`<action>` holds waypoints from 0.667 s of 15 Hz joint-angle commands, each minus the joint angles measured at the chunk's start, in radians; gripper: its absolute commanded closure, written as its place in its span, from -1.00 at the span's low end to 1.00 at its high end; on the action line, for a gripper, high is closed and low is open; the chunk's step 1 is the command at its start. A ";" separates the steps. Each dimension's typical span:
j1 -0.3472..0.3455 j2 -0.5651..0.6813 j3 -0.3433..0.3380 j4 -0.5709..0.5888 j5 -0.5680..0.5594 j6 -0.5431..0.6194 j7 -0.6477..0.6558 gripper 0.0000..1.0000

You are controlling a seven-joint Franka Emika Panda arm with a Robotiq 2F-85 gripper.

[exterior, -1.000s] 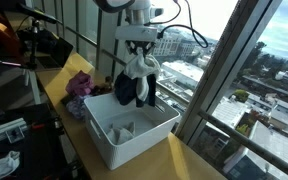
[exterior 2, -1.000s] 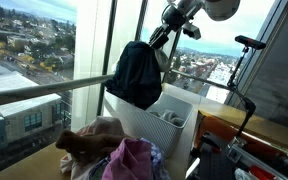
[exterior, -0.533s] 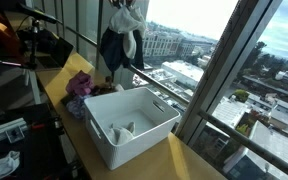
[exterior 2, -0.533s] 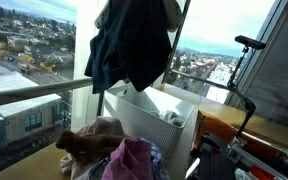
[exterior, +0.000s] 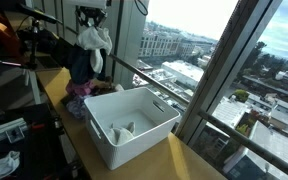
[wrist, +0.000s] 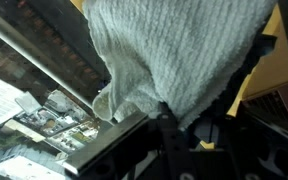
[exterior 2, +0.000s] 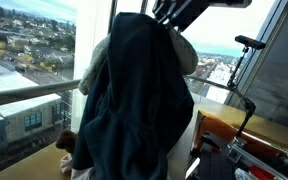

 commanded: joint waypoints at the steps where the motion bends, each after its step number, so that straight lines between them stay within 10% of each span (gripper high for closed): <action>1: 0.033 0.030 -0.016 -0.060 0.019 0.027 0.006 0.92; 10: 0.064 0.230 0.045 -0.091 0.018 0.170 0.004 0.92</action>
